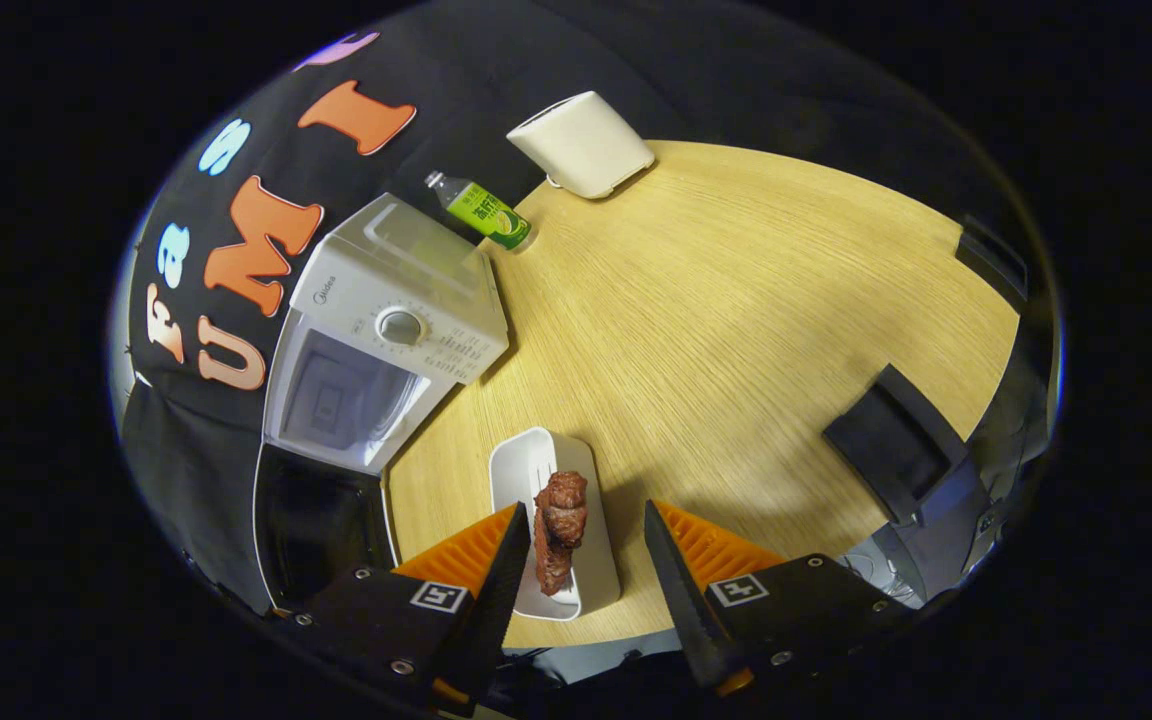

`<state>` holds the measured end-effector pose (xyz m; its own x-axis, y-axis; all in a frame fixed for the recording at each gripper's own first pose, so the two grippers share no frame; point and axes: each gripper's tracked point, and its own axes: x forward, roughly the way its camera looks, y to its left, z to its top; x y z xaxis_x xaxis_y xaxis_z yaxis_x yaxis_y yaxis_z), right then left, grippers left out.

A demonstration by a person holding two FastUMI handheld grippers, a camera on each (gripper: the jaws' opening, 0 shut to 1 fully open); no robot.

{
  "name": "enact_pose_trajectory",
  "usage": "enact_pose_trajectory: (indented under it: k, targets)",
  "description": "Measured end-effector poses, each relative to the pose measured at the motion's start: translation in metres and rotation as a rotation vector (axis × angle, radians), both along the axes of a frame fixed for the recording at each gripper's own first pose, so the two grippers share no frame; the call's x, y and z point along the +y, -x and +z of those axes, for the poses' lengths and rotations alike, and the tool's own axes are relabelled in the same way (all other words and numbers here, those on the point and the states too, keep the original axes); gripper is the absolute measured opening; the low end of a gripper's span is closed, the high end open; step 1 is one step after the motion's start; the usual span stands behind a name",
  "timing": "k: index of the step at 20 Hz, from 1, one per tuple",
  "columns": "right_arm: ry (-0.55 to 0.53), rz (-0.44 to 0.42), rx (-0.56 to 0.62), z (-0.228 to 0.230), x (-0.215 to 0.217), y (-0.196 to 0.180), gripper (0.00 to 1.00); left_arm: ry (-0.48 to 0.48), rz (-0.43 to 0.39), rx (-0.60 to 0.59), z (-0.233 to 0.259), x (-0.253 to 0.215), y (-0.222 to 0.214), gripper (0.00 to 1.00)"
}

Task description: Open the microwave oven with the left hand, put the food in, and close the microwave oven.

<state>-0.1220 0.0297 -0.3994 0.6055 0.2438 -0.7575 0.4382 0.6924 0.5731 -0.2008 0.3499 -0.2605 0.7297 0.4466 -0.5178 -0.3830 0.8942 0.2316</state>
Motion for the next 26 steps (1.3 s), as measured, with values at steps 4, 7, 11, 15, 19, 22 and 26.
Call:
enact_pose_trajectory:
  k: [4, 7, 11, 15, 19, 22, 26]
  targets:
    - [-0.010, -0.003, 0.000, -0.006, 0.000, -0.012, 0.69, -0.004, 0.002, 0.000, 0.001, 0.001, -0.002, 0.99]
    - [-0.036, 0.012, 0.017, -0.010, 0.006, -0.011, 0.60, -0.001, 0.006, -0.009, 0.003, -0.001, -0.004, 0.99]
    - [-0.101, -0.013, 0.022, -0.007, 0.010, -0.015, 0.23, 0.001, -0.002, -0.003, 0.003, -0.010, -0.004, 0.99]
    - [-0.072, 0.015, 0.011, 0.002, 0.000, -0.017, 0.14, 0.004, -0.018, -0.005, 0.001, -0.025, -0.011, 0.99]
    - [-0.021, 0.046, -0.012, 0.018, -0.015, -0.024, 0.13, 0.007, -0.024, -0.004, -0.001, -0.043, -0.016, 1.00]
    - [0.000, 0.071, -0.053, 0.041, -0.019, -0.034, 0.13, 0.015, -0.002, -0.002, -0.004, -0.049, -0.013, 0.99]
    - [0.008, 0.100, -0.108, 0.076, -0.017, -0.050, 0.13, 0.025, 0.030, -0.012, -0.004, -0.051, -0.009, 0.99]
